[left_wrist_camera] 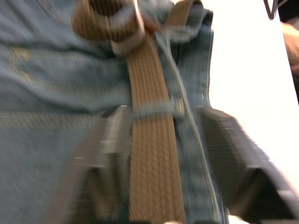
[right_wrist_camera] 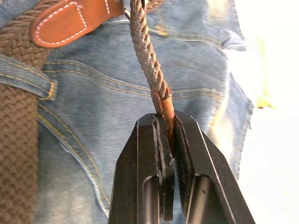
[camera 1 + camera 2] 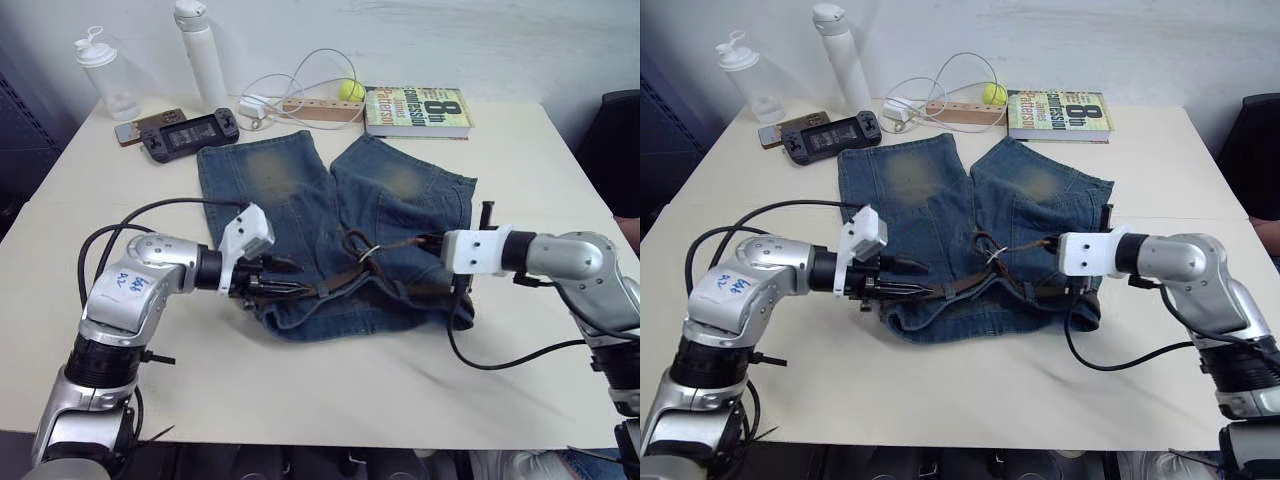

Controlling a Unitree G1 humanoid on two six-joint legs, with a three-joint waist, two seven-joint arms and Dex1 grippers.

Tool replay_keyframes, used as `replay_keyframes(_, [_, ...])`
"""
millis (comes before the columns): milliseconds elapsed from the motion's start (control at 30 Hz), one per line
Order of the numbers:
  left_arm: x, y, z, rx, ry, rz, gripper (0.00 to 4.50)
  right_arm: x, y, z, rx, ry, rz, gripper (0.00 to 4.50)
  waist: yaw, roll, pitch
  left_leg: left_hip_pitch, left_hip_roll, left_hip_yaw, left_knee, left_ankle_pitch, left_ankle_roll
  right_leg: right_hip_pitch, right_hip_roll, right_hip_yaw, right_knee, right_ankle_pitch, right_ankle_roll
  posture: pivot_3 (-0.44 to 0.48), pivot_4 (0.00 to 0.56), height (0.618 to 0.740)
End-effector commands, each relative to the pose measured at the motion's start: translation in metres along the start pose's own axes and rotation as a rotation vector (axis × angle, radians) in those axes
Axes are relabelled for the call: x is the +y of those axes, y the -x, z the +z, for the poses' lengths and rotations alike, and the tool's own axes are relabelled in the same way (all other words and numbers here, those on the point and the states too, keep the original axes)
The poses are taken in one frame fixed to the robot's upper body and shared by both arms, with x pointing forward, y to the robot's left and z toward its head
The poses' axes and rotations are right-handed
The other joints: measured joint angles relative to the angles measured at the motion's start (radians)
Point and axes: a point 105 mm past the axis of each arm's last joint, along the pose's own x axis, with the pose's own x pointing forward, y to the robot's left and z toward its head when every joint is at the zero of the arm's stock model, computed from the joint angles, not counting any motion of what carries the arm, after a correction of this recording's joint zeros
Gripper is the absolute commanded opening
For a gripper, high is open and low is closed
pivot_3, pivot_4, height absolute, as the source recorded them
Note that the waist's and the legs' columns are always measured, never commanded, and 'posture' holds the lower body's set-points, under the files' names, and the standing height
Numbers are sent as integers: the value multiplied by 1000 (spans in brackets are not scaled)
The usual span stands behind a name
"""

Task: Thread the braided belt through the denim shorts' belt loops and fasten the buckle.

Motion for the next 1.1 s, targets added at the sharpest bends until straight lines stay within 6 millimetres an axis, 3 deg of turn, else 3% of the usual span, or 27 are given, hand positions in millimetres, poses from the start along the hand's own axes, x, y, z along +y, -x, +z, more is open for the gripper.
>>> replay_keyframes(33, [-11,-4,-8,42,-42,-49,358,-14,13,4,-5,36,-46,0,-1,0,0,0,0,0,0,0,0,0,0,0,0,0,0,0,150,703])
replay_keyframes(67, [-12,-5,-10,45,-38,-56,57,-14,13,4,-5,37,-45,0,0,0,0,0,0,0,0,0,0,0,0,0,0,0,0,0,150,703])
replay_keyframes(167, [-18,-9,-36,140,-35,-74,57,-8,12,9,-16,38,-38,0,-1,0,0,0,0,0,0,0,0,0,0,0,0,0,0,0,150,703])
replay_keyframes(367, [-24,-3,-71,273,-10,-96,57,6,20,9,-35,108,-61,0,1,0,0,1,0,0,0,0,-1,0,0,0,0,0,0,0,150,703])
replay_keyframes(500, [-27,6,-75,282,33,-118,57,23,34,-10,0,183,-77,0,-1,0,0,2,0,0,-1,-1,-1,1,0,0,-1,0,0,0,150,703])
replay_keyframes(633, [-34,10,-78,265,79,-131,57,24,58,-44,90,219,-99,0,-5,1,0,6,1,3,-2,-1,-1,3,1,3,0,-1,-1,0,150,703])
replay_keyframes(733, [-36,12,-81,257,92,-115,57,30,65,-62,123,225,-75,0,-5,1,0,11,1,4,-3,-1,-2,5,1,5,1,-2,-1,0,150,703])
replay_keyframes(900, [-39,18,-89,254,130,-86,57,35,71,-79,148,197,-44,0,-3,1,0,13,1,6,-4,-2,-2,6,1,8,1,-3,0,0,150,703])
replay_keyframes(1100, [-42,24,-94,252,156,-62,57,36,76,-84,144,201,-26,0,-4,1,-1,13,1,6,-5,-2,-2,6,1,8,1,-3,-1,0,150,703])
